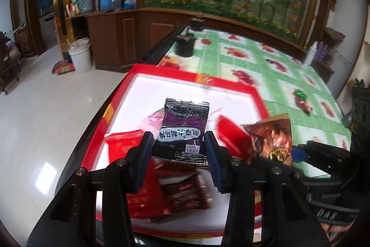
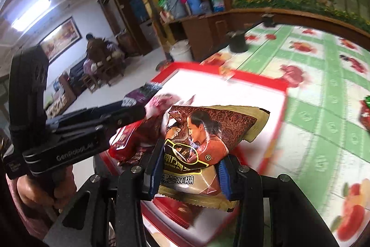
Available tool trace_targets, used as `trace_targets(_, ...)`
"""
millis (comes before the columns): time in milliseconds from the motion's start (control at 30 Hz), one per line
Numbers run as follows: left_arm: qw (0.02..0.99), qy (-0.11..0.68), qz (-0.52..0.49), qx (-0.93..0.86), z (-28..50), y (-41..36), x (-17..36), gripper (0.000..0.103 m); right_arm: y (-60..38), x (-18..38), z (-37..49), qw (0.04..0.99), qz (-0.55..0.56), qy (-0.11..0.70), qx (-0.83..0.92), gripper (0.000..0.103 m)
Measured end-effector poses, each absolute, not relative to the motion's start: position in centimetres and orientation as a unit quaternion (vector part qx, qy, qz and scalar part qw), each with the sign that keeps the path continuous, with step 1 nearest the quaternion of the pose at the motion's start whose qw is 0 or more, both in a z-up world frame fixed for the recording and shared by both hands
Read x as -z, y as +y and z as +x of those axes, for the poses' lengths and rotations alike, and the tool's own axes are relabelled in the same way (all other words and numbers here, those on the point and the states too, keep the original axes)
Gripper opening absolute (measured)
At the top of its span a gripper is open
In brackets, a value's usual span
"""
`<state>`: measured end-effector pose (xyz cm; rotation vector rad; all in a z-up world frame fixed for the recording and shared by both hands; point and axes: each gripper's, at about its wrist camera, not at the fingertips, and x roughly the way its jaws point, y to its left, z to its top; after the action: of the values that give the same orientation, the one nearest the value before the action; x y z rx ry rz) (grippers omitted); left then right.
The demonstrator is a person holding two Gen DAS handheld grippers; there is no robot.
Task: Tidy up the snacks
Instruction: 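Carry the purple packet and brown bag over the tray, then open both tools to release the packets into the tray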
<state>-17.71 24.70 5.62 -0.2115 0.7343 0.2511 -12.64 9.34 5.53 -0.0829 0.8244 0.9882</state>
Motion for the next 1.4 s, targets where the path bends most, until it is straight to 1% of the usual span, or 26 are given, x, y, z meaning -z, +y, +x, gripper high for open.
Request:
trace_targets(200,0.905,0.390,-0.102,-0.134,-16.2,25.8,-3.6,0.044,12.3,-4.1,-12.0,0.791,-0.059,0.399,-0.460,0.042)
trace_targets(433,0.901,0.405,-0.087,-0.130,-14.1,26.5,-3.3,0.044,14.1,-4.0,-9.8,0.790,-0.067,0.413,-0.449,0.043)
trace_targets(700,0.891,0.424,-0.091,-0.132,-11.4,27.1,-3.0,0.044,14.8,-3.6,-7.0,0.789,-0.062,0.435,-0.429,0.045)
trace_targets(733,0.890,0.427,-0.094,-0.133,-11.3,27.0,-2.9,0.047,14.7,-3.6,-6.8,0.789,-0.063,0.436,-0.427,0.046)
trace_targets(767,0.888,0.430,-0.095,-0.135,-11.3,27.0,-2.8,0.056,14.6,-3.7,-6.7,0.789,-0.061,0.437,-0.428,0.049)
trace_targets(833,0.884,0.433,-0.091,-0.152,-11.4,26.9,-2.8,0.071,13.9,-4.1,-6.4,0.788,-0.045,0.437,-0.432,0.055)
trace_targets(933,0.890,0.418,-0.087,-0.159,-12.2,26.6,-3.3,0.071,12.2,-5.0,-5.8,0.792,-0.007,0.422,-0.440,0.058)
trace_targets(967,0.893,0.412,-0.088,-0.161,-12.4,26.6,-3.6,0.071,11.2,-5.5,-5.6,0.801,0.004,0.409,-0.438,0.062)
trace_targets(1033,0.897,0.399,-0.088,-0.168,-13.0,26.4,-4.3,0.072,9.8,-6.2,-5.2,0.814,0.016,0.391,-0.430,0.068)
trace_targets(1100,0.902,0.388,-0.088,-0.167,-13.5,26.0,-5.1,0.075,7.6,-6.9,-4.4,0.826,0.035,0.376,-0.418,0.068)
trace_targets(1267,0.912,0.375,-0.067,-0.151,-13.6,23.6,-6.6,0.075,-0.1,-7.6,-0.8,0.858,0.085,0.362,-0.354,0.068)
trace_targets(1400,0.918,0.378,-0.039,-0.112,-12.4,19.7,-7.7,0.075,-7.6,-7.7,2.6,0.879,0.133,0.353,-0.292,0.068)
